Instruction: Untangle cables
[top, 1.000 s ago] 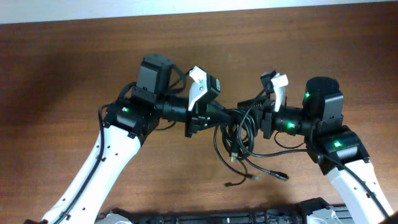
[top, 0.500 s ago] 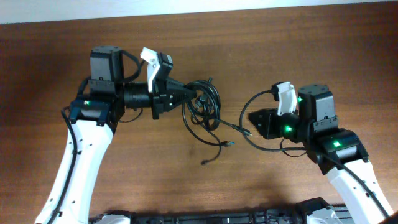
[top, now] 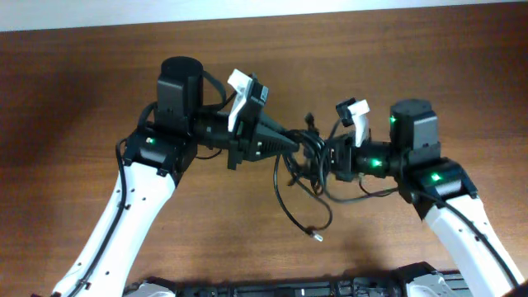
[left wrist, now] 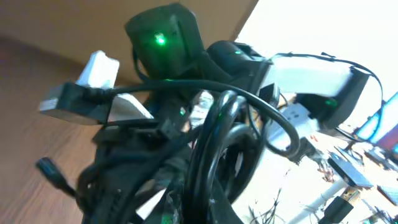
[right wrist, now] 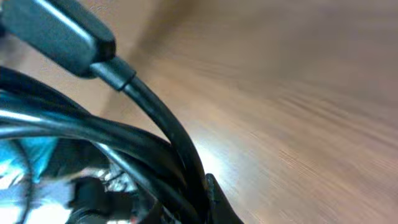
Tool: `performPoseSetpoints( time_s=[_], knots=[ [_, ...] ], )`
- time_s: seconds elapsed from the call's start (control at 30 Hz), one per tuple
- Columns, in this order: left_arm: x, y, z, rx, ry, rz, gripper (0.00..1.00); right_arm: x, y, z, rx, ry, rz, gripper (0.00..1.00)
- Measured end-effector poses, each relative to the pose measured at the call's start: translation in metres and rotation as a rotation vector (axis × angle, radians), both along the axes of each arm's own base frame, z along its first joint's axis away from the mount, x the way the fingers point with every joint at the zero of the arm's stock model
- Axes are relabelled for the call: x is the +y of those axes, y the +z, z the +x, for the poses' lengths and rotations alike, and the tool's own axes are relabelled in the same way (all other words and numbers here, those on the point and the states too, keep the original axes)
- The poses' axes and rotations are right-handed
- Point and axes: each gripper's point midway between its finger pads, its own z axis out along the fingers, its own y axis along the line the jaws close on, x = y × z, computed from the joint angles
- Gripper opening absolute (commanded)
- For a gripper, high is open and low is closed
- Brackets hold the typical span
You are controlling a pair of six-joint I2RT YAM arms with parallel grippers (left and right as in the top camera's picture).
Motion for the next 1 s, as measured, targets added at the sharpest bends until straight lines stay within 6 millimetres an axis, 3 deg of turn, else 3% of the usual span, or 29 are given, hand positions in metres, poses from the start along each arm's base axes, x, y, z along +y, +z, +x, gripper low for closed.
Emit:
performPoseSetpoints(
  time_s=[0.03,0.1,0.13,0.2,0.27,0.33,0.4,0.47,0.53,0.6,0.73,0.83,1.0],
  knots=[
    [0.005,-0.009,0.013,0.041,0.073,0.042,0.0,-0.015,-0.027,0.007,0.098,-0.112,-0.098,0.1],
    [0.019,-0.034,0.039,0.133,0.248,0.161,0.0,-0.041,-0.055,0.009,0.193,-0.251,-0.245,0.1],
    [0.037,-0.062,0.059,0.2,0.408,0.286,0.0,-0.061,-0.068,0.012,0.209,-0.344,-0.344,0.13],
    [0.067,-0.099,0.084,0.234,0.628,0.476,0.04,-0.089,-0.077,0.02,0.198,-0.469,-0.469,0.15],
    [0.087,-0.112,0.098,0.222,0.744,0.563,0.05,-0.107,-0.081,0.024,0.19,-0.556,-0.544,0.22],
    [0.103,-0.122,0.106,0.216,0.831,0.631,0.0,-0.117,-0.08,0.029,0.175,-0.614,-0.573,0.36],
    [0.093,-0.123,0.097,0.225,0.785,0.63,0.0,-0.106,-0.07,0.04,0.128,-0.594,-0.498,0.43],
    [0.062,-0.114,0.077,0.18,0.627,0.575,0.09,-0.063,-0.049,0.041,0.041,-0.377,-0.336,0.48],
    [0.038,-0.105,0.061,0.124,0.511,0.524,0.14,-0.021,-0.026,0.023,-0.015,-0.125,-0.161,0.5],
    [0.024,-0.098,0.052,0.095,0.449,0.48,0.13,0.001,-0.009,0.002,-0.046,0.05,-0.039,0.51],
    [0.023,-0.096,0.052,0.081,0.441,0.473,0.11,0.013,0.004,-0.014,-0.062,0.161,0.049,0.51],
    [0.031,-0.104,0.063,0.052,0.51,0.53,0.02,0.014,0.006,-0.015,-0.064,0.173,0.059,0.52],
    [0.056,-0.122,0.087,0.027,0.692,0.669,0.0,0.002,-0.012,-0.006,-0.039,0.089,-0.04,0.56]
  ],
)
